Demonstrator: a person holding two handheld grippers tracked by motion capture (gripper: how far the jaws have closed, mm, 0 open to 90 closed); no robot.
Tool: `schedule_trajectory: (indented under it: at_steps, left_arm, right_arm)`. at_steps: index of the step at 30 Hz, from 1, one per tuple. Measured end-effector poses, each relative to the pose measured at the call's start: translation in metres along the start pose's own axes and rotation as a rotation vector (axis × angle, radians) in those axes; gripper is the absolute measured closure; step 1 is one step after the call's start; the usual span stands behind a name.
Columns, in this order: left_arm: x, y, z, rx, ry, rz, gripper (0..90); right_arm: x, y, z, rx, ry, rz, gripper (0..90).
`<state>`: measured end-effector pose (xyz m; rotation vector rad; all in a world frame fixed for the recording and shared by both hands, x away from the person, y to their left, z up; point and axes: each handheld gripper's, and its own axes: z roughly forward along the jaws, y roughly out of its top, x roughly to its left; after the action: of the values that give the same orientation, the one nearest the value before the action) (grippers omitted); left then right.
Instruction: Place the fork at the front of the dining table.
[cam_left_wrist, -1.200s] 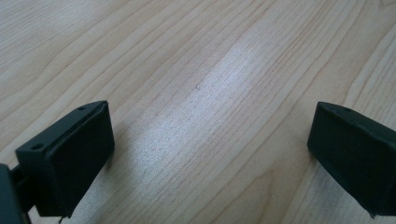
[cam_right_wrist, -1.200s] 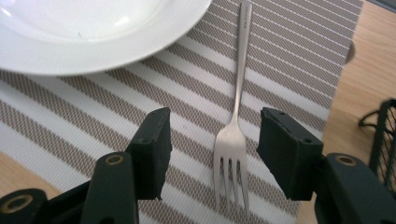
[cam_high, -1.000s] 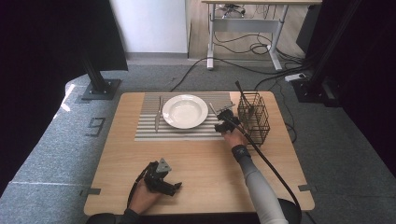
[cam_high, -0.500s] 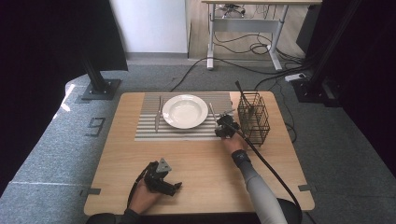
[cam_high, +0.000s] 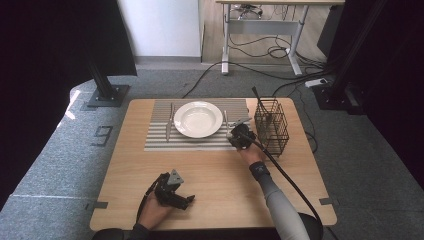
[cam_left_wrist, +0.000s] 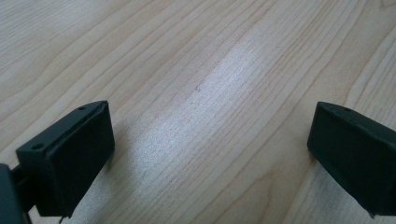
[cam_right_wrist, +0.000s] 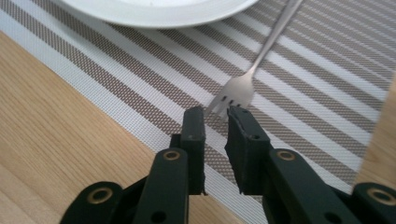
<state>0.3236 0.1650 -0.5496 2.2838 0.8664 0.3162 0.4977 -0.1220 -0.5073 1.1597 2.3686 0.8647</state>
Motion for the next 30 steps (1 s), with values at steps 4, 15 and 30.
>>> schedule_trajectory:
  at_steps: [4,15,30]
  left_arm:
    - [0.000,0.000,0.000,0.000,0.000,0.000,0.3]
    - [0.000,0.000,0.000,0.001,0.000,0.002,0.3]
    - [0.000,0.000,0.000,0.002,-0.001,0.002,0.3]
  right_arm:
    - [0.002,-0.002,0.010,-0.009,0.003,-0.008,80.0]
    - [-0.010,0.008,0.021,-0.032,0.010,0.020,79.7]
    - [-0.006,0.012,0.006,-0.071,0.032,0.030,20.7]
